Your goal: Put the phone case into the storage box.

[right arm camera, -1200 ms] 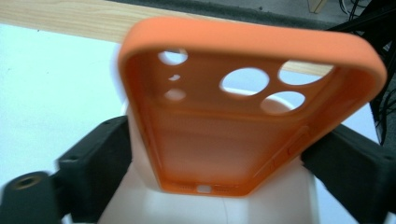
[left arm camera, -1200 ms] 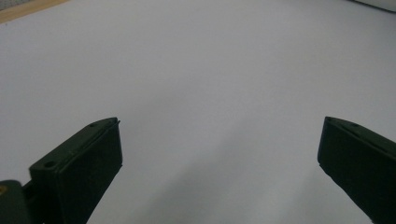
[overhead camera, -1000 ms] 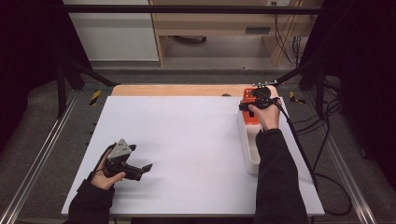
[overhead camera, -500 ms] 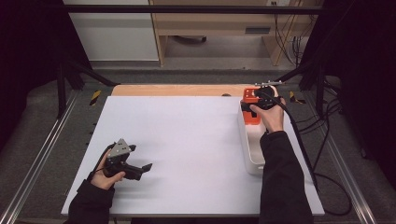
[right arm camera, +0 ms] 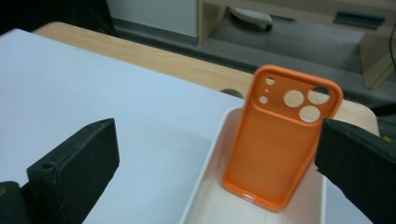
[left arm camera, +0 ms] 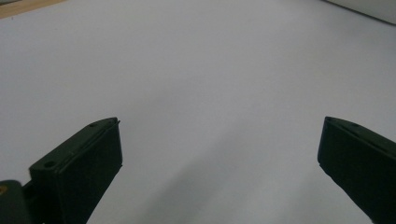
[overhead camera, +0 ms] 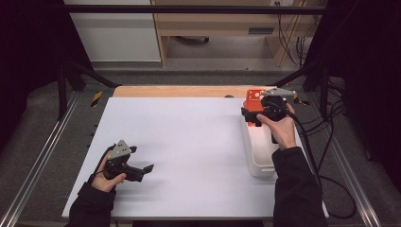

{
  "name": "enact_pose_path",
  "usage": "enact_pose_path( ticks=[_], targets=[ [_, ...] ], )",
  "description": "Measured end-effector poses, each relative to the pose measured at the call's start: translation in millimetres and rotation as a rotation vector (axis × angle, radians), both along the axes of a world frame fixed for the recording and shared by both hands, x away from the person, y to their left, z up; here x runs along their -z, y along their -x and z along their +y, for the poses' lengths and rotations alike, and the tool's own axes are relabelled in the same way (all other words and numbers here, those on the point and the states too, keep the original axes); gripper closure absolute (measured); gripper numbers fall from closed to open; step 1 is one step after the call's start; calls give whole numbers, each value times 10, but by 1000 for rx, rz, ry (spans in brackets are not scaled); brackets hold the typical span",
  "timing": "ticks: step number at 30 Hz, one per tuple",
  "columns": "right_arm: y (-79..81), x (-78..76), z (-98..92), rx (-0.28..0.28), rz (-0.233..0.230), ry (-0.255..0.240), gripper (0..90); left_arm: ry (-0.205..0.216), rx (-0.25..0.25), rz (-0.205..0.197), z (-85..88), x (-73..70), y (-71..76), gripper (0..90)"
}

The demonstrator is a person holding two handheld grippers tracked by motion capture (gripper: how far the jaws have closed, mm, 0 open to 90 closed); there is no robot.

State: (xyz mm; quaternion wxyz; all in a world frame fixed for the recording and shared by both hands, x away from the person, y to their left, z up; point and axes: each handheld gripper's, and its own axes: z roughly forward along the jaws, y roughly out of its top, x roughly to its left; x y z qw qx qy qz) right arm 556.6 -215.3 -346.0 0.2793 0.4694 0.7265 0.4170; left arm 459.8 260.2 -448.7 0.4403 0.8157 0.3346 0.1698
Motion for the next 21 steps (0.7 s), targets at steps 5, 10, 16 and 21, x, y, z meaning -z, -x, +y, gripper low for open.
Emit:
enact_pose_path(
  ticks=[5,10,16,21],
  targets=[
    [195,-29,2,-72,-35,-14,5,8,4,-9,-5,-8,7,0],
    [476,8,-85,-188,-88,-53,4,20,8,-14,-2,-21,14,0],
    [758,135,-209,-264,-130,-91,4,30,16,-24,-12,-40,25,0],
    [934,311,-320,-299,-137,-101,4,39,16,-32,-18,-52,35,0]
  ],
)
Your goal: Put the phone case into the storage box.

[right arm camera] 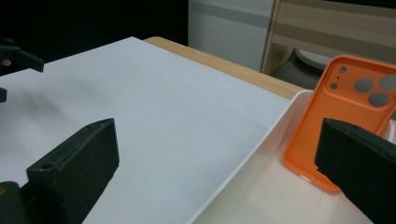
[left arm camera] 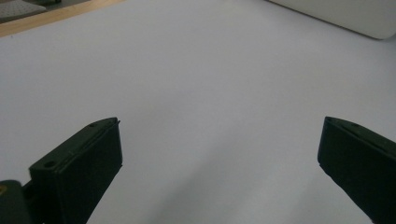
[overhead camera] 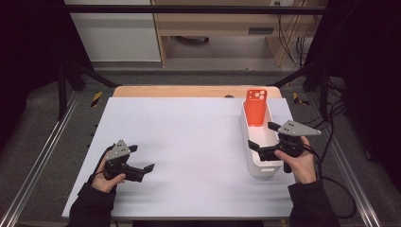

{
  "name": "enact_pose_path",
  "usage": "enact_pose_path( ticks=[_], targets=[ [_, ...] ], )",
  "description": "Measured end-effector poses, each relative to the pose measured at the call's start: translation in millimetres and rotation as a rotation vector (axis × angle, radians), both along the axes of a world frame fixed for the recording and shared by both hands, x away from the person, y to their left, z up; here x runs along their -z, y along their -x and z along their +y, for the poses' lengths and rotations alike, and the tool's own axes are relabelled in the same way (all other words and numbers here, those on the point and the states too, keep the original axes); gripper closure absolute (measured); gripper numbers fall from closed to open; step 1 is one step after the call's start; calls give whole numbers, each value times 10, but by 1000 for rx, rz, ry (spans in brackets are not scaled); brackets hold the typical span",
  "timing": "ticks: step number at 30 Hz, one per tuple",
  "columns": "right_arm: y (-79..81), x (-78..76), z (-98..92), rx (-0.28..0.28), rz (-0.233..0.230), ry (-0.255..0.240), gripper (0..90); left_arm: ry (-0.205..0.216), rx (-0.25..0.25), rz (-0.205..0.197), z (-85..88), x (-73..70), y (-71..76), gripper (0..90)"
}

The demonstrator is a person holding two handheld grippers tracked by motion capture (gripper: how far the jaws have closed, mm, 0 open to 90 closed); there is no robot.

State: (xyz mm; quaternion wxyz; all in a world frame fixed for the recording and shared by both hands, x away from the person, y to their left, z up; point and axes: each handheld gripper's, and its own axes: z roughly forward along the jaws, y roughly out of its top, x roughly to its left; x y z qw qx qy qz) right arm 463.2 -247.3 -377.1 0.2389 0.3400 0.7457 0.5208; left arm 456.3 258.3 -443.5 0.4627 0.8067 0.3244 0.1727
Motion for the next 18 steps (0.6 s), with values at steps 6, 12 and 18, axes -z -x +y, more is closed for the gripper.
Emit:
enact_pose_path(
  ticks=[6,12,18],
  targets=[
    [131,189,-112,-14,6,-16,4,11,-4,-8,12,-17,8,0],
    [257,309,-273,5,-27,-69,3,18,3,-24,19,-41,27,0],
    [298,415,-393,14,1,-69,3,25,4,-37,27,-64,35,0]
  ],
)
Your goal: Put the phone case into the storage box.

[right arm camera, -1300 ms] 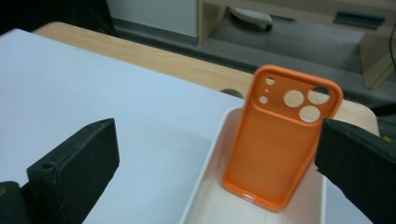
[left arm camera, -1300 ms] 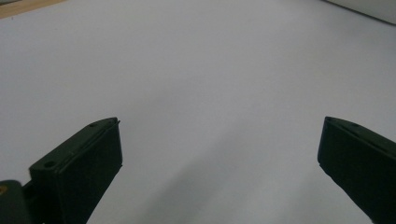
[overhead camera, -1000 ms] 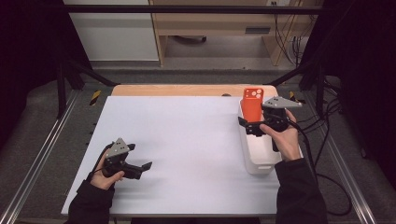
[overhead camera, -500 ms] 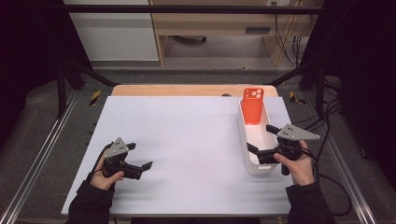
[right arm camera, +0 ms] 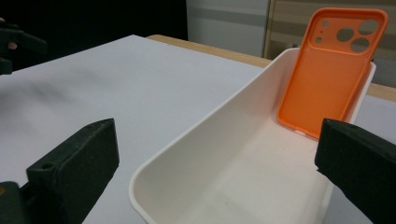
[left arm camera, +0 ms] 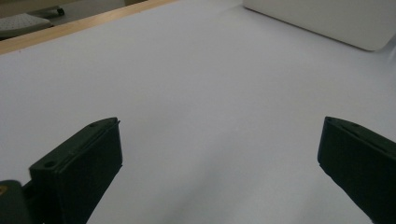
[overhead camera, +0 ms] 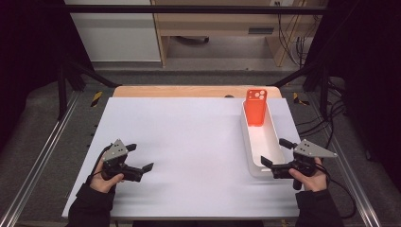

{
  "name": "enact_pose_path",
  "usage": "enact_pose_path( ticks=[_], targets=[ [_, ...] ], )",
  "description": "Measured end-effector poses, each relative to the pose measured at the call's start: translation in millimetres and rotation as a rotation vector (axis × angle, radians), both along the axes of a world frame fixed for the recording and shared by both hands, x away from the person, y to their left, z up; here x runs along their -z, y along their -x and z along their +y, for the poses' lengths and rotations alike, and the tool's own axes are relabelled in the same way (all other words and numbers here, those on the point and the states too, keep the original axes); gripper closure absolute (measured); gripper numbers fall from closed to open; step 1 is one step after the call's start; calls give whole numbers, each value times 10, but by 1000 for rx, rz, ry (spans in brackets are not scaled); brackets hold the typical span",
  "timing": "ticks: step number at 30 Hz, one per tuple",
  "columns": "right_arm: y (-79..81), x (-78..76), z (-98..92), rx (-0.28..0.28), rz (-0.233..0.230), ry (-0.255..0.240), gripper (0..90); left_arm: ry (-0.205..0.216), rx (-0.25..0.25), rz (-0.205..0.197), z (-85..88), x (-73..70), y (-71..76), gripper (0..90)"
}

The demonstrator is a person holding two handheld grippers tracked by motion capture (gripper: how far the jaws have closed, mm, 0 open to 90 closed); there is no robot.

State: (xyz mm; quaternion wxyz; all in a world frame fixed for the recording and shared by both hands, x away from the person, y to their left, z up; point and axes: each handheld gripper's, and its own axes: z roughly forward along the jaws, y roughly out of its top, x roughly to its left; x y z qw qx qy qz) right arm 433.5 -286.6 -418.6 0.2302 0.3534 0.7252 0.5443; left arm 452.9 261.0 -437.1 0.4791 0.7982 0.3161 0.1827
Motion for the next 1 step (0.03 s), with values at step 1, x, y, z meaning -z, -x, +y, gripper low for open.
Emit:
enact_pose_path(
  ticks=[1],
  targets=[
    [0,0,0,0,0,0,3,0,0,0,0,0,0,0]
  ],
)
